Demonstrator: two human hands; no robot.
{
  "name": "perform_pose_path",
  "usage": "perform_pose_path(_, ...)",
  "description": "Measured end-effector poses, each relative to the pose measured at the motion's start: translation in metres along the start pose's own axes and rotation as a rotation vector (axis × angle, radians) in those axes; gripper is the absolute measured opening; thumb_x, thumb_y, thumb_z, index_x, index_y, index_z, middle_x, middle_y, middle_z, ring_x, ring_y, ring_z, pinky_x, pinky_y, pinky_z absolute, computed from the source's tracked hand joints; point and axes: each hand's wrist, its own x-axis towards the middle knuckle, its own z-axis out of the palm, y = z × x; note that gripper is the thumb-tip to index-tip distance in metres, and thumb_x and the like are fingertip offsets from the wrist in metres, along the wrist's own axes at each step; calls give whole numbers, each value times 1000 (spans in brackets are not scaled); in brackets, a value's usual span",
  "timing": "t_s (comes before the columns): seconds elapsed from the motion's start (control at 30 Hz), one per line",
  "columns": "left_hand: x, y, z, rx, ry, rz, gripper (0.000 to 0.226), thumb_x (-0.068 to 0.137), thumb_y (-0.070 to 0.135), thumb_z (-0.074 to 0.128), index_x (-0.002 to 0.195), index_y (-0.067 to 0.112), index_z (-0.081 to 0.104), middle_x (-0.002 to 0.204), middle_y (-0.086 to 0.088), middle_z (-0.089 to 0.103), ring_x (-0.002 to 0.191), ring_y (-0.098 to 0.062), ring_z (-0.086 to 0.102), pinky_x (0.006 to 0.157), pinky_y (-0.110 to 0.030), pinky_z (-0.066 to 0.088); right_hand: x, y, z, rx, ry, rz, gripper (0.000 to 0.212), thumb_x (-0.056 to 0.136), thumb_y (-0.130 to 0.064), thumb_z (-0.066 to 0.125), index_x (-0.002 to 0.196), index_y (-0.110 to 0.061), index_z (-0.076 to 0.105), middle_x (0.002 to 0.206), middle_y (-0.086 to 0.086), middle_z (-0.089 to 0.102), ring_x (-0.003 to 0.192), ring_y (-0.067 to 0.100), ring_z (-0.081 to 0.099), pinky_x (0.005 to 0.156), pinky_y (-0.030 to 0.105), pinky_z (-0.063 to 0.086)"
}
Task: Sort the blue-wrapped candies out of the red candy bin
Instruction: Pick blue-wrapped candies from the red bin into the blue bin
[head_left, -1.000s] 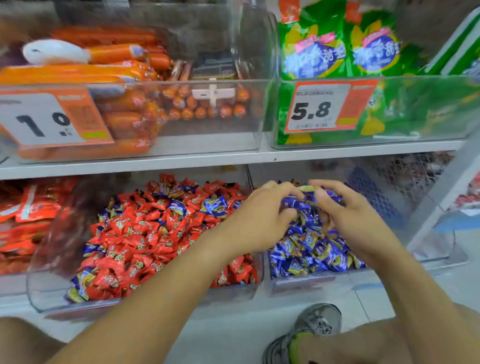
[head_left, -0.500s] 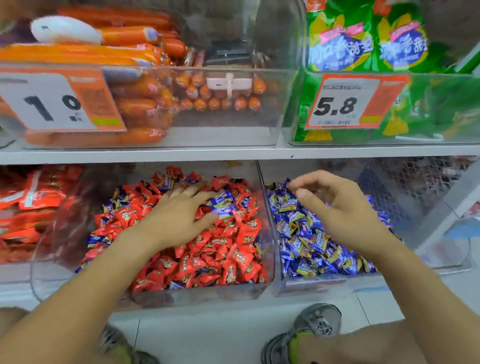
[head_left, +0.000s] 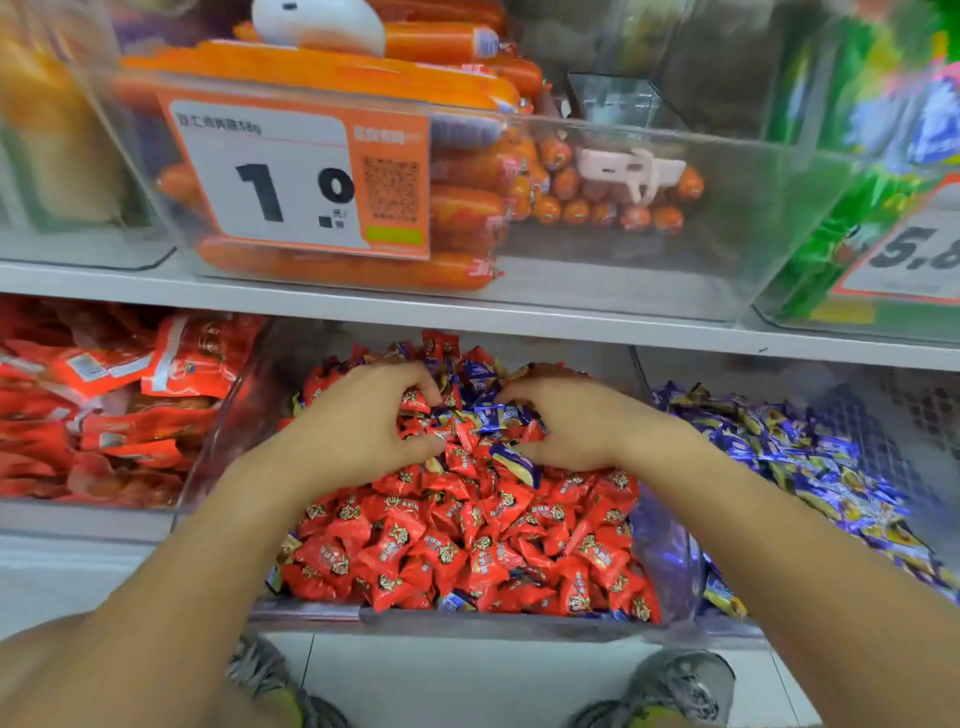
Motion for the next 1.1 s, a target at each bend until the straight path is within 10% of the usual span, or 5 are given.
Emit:
perform_pose_path(0.17, -2, 10, -5, -24, 105, -3, 34, 75, 61, 69, 90, 31, 64, 78, 18, 60, 68, -1, 54, 71, -30, 45, -3, 0, -3, 171, 104, 14, 29, 86, -32, 71, 115, -30, 68, 120, -5, 66, 111, 15, 59, 92, 28, 45)
perform_pose_path(0.47, 8, 48, 22, 130, -63, 190, 73, 80, 58, 68, 144, 37, 39, 133, 9, 57, 124, -16, 49, 107, -36, 32, -33, 8, -16, 328, 181, 44, 17, 83, -26, 76, 97, -34, 72, 104, -19, 70, 94, -4, 60, 83, 6, 42)
perform_pose_path(0.73, 19, 37, 13, -83, 3, 68, 18, 85, 27, 74, 103, 25, 72, 88, 14, 69, 78, 2, 61, 68, -4, 39, -49, 15, -27, 265, 254, 73, 22, 89, -16, 60, 101, -34, 60, 95, -10, 68, 70, 11, 62, 75, 33, 50)
perform_pose_path(0.9, 20, 36, 3, -174, 70, 3, 8, 88, 25, 66, 84, 24, 59, 76, 9, 62, 71, -5, 58, 66, -26, 46, -38, 1, -12, 229, 71, -16, 24, 89, -23, 61, 114, -22, 63, 108, -11, 64, 89, 3, 61, 80, 18, 43)
perform_pose_path(1.1, 24, 40, -12, -274, 47, -153, 18, 88, 28, 59, 73, 18, 56, 60, 3, 67, 49, -1, 52, 54, -23, 38, -21, -5, -6, 138, 9, -2, 18, 92, -32, 59, 93, -18, 72, 94, 0, 72, 89, 20, 64, 82, 39, 52)
